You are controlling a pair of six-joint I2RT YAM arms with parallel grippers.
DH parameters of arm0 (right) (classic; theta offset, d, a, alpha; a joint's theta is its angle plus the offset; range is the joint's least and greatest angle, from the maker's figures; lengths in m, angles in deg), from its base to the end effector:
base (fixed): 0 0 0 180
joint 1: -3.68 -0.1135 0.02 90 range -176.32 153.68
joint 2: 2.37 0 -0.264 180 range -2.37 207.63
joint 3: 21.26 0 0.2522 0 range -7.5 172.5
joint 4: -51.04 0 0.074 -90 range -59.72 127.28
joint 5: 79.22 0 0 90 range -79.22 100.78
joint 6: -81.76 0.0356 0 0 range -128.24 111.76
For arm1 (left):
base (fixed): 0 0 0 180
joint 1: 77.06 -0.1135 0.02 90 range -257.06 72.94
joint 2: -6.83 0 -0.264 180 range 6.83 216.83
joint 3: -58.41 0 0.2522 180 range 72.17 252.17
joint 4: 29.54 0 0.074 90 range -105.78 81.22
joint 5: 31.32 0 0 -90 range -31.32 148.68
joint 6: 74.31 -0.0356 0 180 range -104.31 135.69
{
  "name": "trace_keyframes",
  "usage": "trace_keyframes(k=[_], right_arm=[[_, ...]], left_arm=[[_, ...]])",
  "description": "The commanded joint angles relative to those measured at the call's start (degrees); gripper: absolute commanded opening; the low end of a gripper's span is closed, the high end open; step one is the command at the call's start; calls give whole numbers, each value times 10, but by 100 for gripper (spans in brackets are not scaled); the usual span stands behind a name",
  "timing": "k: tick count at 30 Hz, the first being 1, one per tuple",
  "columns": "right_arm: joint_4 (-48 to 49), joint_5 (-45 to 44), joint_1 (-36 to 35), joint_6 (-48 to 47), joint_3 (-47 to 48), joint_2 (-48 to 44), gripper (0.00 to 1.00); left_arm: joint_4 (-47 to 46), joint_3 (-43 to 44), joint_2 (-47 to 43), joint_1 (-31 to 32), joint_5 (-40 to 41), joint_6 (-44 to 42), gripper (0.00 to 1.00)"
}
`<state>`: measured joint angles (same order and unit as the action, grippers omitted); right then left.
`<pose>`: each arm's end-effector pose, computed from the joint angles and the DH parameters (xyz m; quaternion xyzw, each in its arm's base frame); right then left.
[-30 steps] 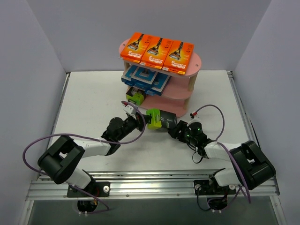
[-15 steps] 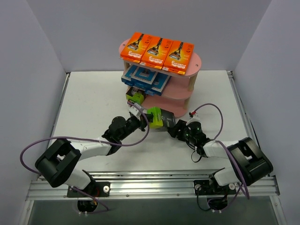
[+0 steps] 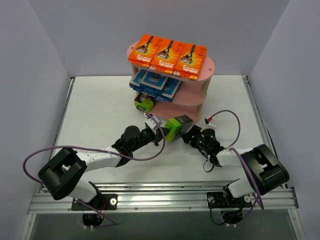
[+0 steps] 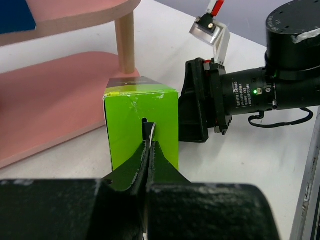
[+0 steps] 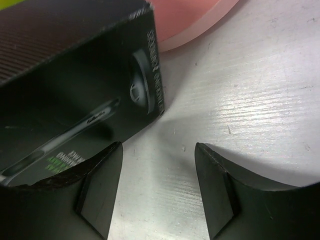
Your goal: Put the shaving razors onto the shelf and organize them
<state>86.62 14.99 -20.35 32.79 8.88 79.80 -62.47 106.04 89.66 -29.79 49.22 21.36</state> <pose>0.2220 0.1018 0.1452 0.0966 0.7949 0.3465 0.4886 0.2007 -0.2259 0.2257 0.3086 0.6514 -0.3610 0.5917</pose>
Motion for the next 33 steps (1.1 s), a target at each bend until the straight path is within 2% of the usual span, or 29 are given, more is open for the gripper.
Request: trace_keyframes(k=[1,7,15,17,24,27,33], right_arm=[[-15,-19,3,-8,3,-2,56],[-14,-13,4,-10,16,4,56],[-28,-7,4,-10,8,-24,56],[-35,-8,5,-10,7,-31,56],[-36,-3,10,-16,-4,-46,57],[-32,-2,11,-15,-12,-53,57],[-32,6,14,-20,-18,-57,57]], left_arm=[[0,9,29,-16,3,27,2],[-36,6,66,-60,19,157,2],[-52,-12,94,-67,89,288,2],[-59,-19,95,-67,124,312,2],[-92,-52,100,-69,169,380,2],[-152,-81,110,-70,195,420,2],[-198,-100,141,-70,221,457,2]])
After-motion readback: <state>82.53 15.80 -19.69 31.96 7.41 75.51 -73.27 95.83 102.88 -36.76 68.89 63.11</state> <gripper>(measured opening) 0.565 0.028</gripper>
